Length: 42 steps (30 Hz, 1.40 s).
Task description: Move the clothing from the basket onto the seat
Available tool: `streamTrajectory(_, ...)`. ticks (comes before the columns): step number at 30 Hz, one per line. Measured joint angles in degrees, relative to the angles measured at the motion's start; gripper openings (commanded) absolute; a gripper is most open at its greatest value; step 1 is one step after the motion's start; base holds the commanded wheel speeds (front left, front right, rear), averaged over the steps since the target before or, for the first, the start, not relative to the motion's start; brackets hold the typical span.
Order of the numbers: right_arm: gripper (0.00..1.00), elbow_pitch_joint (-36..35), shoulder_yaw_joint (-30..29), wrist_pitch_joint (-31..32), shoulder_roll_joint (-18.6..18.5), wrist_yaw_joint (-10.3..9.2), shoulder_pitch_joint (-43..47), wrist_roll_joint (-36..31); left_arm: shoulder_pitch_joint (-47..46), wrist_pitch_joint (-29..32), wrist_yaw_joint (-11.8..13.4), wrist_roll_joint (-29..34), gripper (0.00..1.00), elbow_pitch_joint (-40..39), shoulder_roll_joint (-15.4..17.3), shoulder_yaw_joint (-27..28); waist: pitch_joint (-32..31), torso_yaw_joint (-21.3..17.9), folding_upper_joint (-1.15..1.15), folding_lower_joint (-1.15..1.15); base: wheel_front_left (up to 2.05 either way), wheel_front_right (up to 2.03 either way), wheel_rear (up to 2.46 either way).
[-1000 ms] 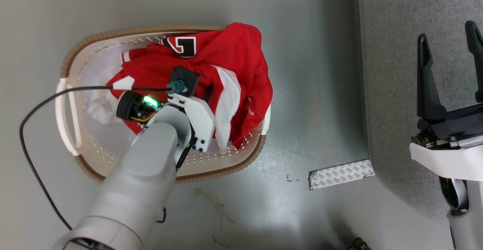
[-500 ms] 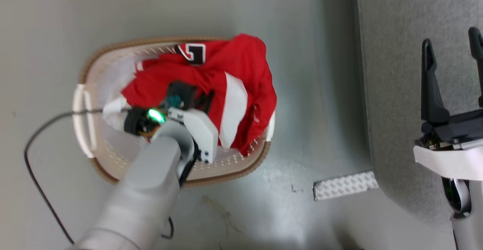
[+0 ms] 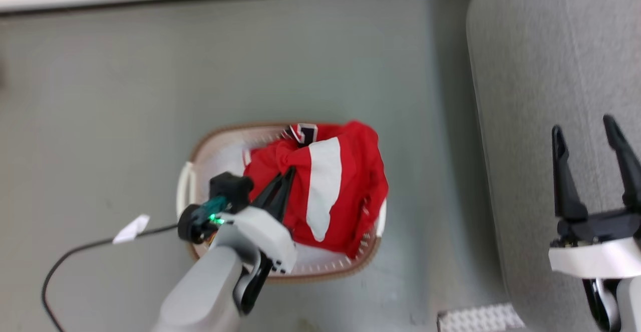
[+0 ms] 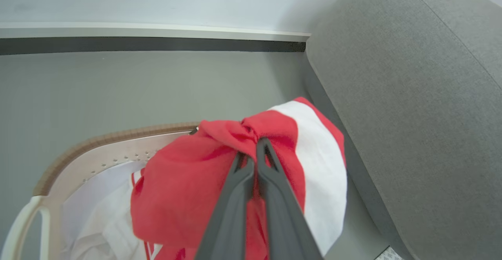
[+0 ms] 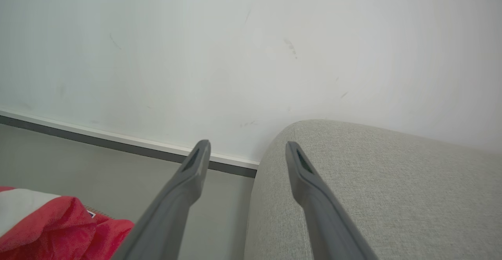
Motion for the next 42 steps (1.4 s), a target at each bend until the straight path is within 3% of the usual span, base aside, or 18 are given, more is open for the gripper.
streamTrajectory(19,1.0,4.6,2.1,0.0,1.0,0.0,8.6,-1.0,23.9,0.4,10.0,0.5,0.0,-39.6,9.4,6.3,-20.8,4.4,0.0,-0.01,0.0,0.0,0.0)
streamTrajectory(31,1.0,6.0,3.0,0.0,1.9,0.0,15.5,-1.0,35.1,1.3,13.2,-0.2,0.0,-48.7,13.9,8.6,-31.7,4.1,-0.01,0.0,0.0,0.0,0.0)
streamTrajectory(42,1.0,4.1,6.8,0.0,2.0,0.0,15.7,0.2,36.7,4.5,13.2,-0.2,0.0,-54.2,16.9,7.6,-34.2,3.8,-0.01,0.0,0.0,0.0,0.0)
